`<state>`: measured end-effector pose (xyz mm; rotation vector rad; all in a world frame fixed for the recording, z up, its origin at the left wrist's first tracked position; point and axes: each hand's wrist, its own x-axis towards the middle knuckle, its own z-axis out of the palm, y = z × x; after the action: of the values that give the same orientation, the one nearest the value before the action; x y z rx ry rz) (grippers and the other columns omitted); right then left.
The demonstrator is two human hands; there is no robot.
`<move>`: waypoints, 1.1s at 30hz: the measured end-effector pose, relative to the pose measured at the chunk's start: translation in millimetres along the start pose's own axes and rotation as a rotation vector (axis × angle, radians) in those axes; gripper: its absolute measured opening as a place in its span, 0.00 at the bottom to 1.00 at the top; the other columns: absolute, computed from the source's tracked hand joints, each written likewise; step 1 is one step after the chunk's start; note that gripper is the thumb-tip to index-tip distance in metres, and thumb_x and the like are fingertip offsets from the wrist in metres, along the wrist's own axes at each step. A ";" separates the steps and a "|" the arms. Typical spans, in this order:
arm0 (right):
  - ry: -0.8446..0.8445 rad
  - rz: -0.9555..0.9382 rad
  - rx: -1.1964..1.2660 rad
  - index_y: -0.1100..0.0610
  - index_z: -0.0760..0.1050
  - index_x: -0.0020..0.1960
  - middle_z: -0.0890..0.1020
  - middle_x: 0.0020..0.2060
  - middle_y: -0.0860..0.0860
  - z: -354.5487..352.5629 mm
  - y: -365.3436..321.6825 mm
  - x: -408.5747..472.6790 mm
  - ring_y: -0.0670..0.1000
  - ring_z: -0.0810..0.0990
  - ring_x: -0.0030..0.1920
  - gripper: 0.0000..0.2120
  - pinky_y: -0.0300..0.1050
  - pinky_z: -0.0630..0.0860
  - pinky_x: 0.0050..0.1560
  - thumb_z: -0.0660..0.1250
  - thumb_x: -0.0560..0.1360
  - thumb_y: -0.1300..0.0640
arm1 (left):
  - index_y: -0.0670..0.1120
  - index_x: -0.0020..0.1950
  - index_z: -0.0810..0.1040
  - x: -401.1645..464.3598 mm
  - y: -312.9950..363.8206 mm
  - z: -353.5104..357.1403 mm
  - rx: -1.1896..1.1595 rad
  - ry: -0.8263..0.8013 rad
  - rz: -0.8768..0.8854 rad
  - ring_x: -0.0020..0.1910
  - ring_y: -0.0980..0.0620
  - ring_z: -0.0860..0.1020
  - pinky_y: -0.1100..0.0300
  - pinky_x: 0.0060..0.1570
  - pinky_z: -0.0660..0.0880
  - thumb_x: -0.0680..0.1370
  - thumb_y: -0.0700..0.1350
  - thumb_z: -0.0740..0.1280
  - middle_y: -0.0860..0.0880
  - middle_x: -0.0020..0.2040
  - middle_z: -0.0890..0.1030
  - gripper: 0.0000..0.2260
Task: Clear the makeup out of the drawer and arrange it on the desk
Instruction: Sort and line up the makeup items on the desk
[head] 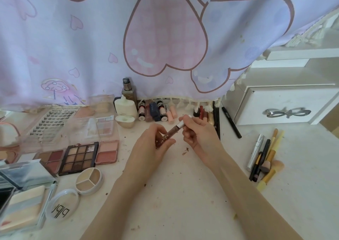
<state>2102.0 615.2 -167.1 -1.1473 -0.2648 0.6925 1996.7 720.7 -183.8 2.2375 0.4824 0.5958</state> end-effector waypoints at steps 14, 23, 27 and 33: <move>0.006 0.099 -0.044 0.60 0.73 0.37 0.71 0.28 0.51 4.7 0.4 -6.1 0.44 0.67 0.23 0.09 0.34 0.60 0.22 0.68 0.74 0.60 | 0.49 0.43 0.72 -1.6 1.5 1.5 0.076 -0.029 -0.048 0.27 0.56 0.69 0.62 0.29 0.63 0.78 0.55 0.58 0.54 0.26 0.72 0.11; -0.081 0.069 0.013 0.61 0.79 0.50 0.78 0.34 0.46 3.4 -2.3 -4.5 0.45 0.66 0.32 0.07 0.37 0.60 0.30 0.63 0.77 0.60 | 0.52 0.50 0.66 -1.0 1.7 1.5 -0.027 -0.056 -0.080 0.26 0.61 0.70 0.70 0.29 0.65 0.75 0.52 0.65 0.55 0.28 0.73 0.10; 0.028 0.078 -0.079 0.62 0.77 0.42 0.75 0.38 0.57 4.5 3.5 -5.8 0.43 0.68 0.26 0.07 0.33 0.63 0.24 0.69 0.73 0.58 | 0.50 0.46 0.70 -1.3 2.6 1.4 0.028 -0.036 -0.064 0.30 0.58 0.70 0.66 0.31 0.65 0.77 0.53 0.63 0.52 0.33 0.75 0.07; 0.067 0.064 0.019 0.63 0.80 0.44 0.70 0.31 0.49 -1.1 -1.8 -2.5 0.45 0.66 0.31 0.06 0.35 0.62 0.27 0.69 0.72 0.60 | 0.54 0.40 0.76 0.1 2.6 0.3 0.067 -0.072 -0.052 0.30 0.59 0.70 0.68 0.33 0.66 0.78 0.52 0.59 0.56 0.30 0.74 0.10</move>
<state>2101.3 612.4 -165.6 -1.1630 -0.1655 0.7098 1997.4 719.0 -182.0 2.2933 0.5295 0.4766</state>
